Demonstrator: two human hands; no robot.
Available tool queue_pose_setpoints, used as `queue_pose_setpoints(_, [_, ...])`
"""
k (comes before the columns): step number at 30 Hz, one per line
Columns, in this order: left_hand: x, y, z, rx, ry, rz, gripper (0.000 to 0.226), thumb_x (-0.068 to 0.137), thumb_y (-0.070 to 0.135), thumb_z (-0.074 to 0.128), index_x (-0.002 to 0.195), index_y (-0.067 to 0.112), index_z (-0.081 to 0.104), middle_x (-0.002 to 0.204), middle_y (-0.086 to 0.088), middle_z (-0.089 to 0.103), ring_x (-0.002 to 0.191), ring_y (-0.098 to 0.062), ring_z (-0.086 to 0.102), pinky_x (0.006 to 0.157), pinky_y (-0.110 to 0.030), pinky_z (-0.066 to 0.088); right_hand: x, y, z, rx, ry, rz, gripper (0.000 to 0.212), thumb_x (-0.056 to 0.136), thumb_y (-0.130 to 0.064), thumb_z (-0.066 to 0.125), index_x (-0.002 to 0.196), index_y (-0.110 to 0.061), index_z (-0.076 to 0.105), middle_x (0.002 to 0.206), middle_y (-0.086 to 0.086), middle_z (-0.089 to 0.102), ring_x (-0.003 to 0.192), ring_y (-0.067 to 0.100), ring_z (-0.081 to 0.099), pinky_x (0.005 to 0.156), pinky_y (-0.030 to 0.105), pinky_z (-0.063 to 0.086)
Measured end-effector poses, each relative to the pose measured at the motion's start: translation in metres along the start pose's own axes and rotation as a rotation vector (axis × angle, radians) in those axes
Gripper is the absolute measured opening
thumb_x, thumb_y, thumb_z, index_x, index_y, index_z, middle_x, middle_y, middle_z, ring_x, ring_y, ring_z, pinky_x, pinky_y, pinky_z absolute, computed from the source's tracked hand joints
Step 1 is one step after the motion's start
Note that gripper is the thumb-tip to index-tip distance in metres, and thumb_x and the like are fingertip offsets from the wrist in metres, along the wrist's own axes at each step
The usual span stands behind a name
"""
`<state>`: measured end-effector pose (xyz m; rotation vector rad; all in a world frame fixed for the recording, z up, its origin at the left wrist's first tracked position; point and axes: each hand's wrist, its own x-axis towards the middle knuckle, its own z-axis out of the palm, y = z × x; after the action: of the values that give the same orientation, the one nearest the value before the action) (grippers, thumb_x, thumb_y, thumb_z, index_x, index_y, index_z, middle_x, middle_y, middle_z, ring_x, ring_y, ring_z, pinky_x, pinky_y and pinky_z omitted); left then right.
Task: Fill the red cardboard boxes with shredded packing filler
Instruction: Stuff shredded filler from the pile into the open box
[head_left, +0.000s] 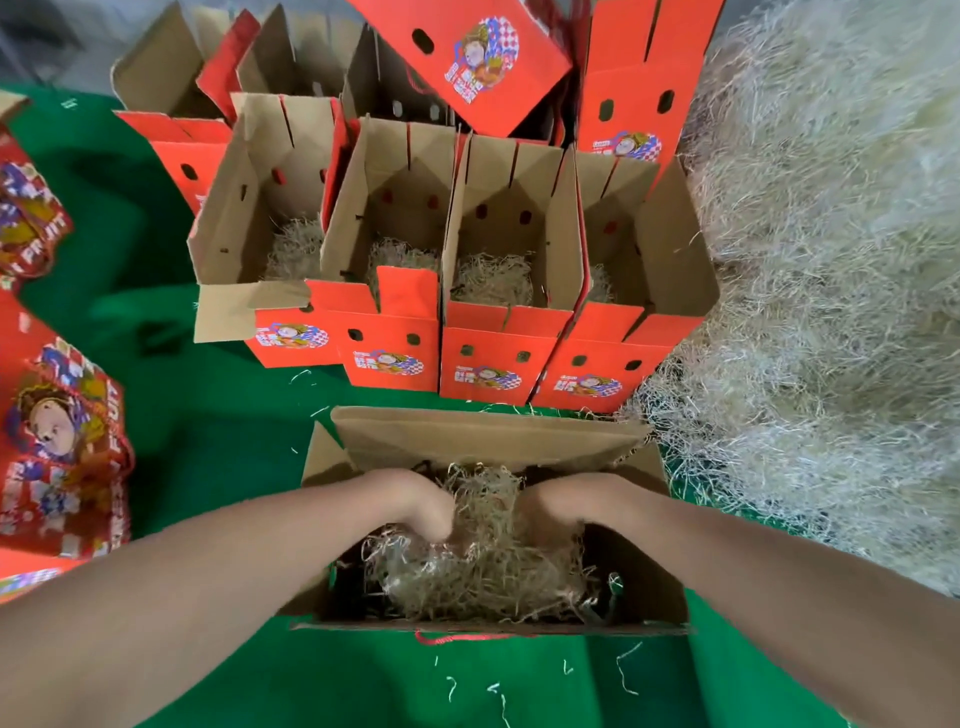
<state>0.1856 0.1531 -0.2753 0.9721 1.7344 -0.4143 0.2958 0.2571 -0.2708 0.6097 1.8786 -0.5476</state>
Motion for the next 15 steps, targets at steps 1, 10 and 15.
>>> queue_pose_setpoints(1, [0.007,-0.003,0.002,-0.038,-0.022,-0.022,0.035,0.099,0.016,0.037,0.122,-0.005,0.052,0.113,-0.017,0.055,0.095,-0.03,0.055,0.076,-0.035,0.043,0.006,0.003,-0.001,0.027,-0.046,0.014,0.031,0.094,-0.008,0.044,0.122,0.004,0.052,0.11,0.016,0.053,0.09,0.028,0.055,0.063,0.025,0.046])
queue_pose_setpoints(10, [0.034,-0.028,0.024,-0.342,0.056,-0.106,0.017,0.093,-0.006,0.038,0.103,0.0,0.051,0.119,-0.02,0.046,0.112,-0.039,0.054,0.088,-0.041,0.051,-0.015,0.014,-0.002,-0.072,0.269,-0.063,0.015,0.092,-0.002,0.047,0.093,-0.001,0.062,0.075,0.004,0.052,0.061,0.015,0.05,0.053,0.021,0.041])
queue_pose_setpoints(15, [0.028,-0.032,0.013,-0.079,0.104,-0.11,0.029,0.093,0.026,0.052,0.067,0.023,0.039,0.085,0.001,0.056,0.079,-0.015,0.051,0.063,-0.023,0.045,-0.038,-0.016,0.008,-0.469,0.246,-0.245,0.028,0.089,0.003,0.048,0.114,0.0,0.058,0.103,0.013,0.06,0.085,0.025,0.061,0.061,0.029,0.049])
